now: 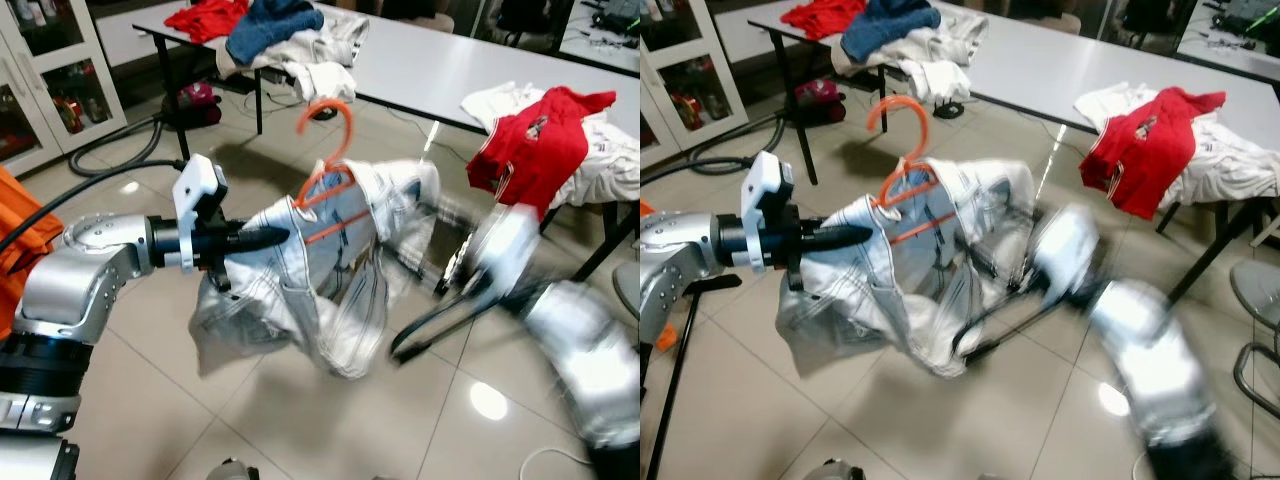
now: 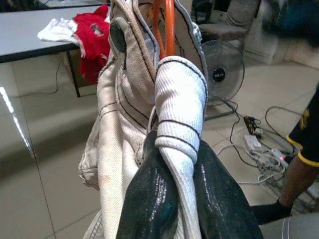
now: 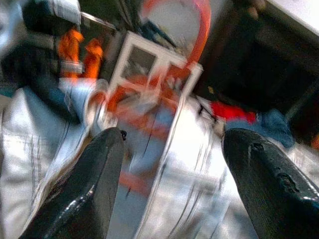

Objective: Hang hanger

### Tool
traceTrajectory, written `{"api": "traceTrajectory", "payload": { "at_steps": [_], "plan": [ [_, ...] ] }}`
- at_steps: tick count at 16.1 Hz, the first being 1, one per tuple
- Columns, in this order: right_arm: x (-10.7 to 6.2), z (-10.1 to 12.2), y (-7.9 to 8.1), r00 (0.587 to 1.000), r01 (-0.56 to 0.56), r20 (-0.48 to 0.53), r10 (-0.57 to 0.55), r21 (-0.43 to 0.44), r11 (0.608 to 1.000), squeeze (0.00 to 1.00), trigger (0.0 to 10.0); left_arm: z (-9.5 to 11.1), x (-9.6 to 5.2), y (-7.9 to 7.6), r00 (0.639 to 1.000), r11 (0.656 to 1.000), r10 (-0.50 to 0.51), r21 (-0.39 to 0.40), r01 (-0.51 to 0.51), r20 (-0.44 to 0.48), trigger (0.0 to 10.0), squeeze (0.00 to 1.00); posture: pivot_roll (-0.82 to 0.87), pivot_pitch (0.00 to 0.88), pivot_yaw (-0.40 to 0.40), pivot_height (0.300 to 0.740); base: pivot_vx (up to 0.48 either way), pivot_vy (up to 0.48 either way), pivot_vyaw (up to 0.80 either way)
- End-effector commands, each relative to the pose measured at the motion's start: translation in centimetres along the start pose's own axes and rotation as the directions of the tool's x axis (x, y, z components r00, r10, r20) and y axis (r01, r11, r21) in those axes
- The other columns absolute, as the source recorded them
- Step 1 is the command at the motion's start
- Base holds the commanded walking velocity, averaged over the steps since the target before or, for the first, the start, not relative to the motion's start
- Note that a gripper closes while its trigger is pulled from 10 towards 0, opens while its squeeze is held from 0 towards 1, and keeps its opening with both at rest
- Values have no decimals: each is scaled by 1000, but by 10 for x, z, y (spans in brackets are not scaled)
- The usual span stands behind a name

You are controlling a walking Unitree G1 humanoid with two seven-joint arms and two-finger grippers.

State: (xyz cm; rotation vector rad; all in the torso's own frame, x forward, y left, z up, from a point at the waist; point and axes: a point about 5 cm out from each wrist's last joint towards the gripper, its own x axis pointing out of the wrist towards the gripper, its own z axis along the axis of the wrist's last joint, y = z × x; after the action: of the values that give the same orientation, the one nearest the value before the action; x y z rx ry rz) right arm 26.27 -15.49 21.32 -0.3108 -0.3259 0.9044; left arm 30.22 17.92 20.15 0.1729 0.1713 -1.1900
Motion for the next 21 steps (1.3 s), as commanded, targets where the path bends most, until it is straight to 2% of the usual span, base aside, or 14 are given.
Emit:
{"api": "traceTrajectory", "payload": {
  "at_steps": [1,2,3,5,6,7,8,9,11,14,19,21],
  "plan": [
    [-3,9,-10,993,-108,-51,108,18,994,0,10000,9,0,-2,1000,995,-26,93,25,9,10000,0,-162,0,-55,740,0,0,0],
    [-5,19,-26,976,-190,-111,188,-7,982,0,10000,9,2,-6,999,992,-54,111,53,3,10000,0,-162,0,-60,740,0,0,0],
    [-6,24,-37,952,-262,-167,257,-9,965,0,10000,8,3,-8,997,991,-77,113,77,0,10000,0,-164,0,-63,740,0,0,0],
    [-7,28,-45,915,-344,-226,334,-3,939,0,10000,8,5,-13,992,985,-122,123,123,-21,10000,0,-161,0,-68,740,0,0,0],
    [-11,29,-53,865,-414,-295,407,39,909,0,10000,8,6,-18,985,976,-167,137,172,-48,10000,0,-160,0,-76,740,0,0,0],
    [-12,30,-56,843,-434,-316,436,80,897,0,10000,9,7,-20,981,971,-184,147,191,-59,10000,0,-160,0,-79,740,0,0,0],
    [-10,35,-59,819,-461,-313,481,139,876,0,10000,11,9,-22,976,963,-207,159,216,-68,10000,0,-161,0,-81,740,0,0,0],
    [-3,40,-62,820,-470,-259,510,203,859,0,10000,13,12,-24,972,958,-225,169,234,-69,10000,0,-161,0,-85,740,0,0,0],
    [6,42,-61,818,-492,-194,541,252,833,0,10000,15,15,-27,968,952,-240,176,249,-71,10000,0,-159,0,-88,740,0,0,0],
    [13,33,-51,775,-529,-191,603,327,783,0,10000,17,19,-31,964,948,-258,175,265,-65,10000,0,-150,0,-92,740,0,0,0],
    [29,15,-39,746,-536,-277,606,291,793,0,10000,20,23,-34,959,942,-276,182,283,-66,10000,0,-145,0,-92,740,0,0,0],
    [31,11,-40,729,-536,-313,609,292,792,0,10000,20,22,-35,958,941,-279,181,287,-69,10000,0,-140,0,-95,740,0,0,0]
  ]
}}
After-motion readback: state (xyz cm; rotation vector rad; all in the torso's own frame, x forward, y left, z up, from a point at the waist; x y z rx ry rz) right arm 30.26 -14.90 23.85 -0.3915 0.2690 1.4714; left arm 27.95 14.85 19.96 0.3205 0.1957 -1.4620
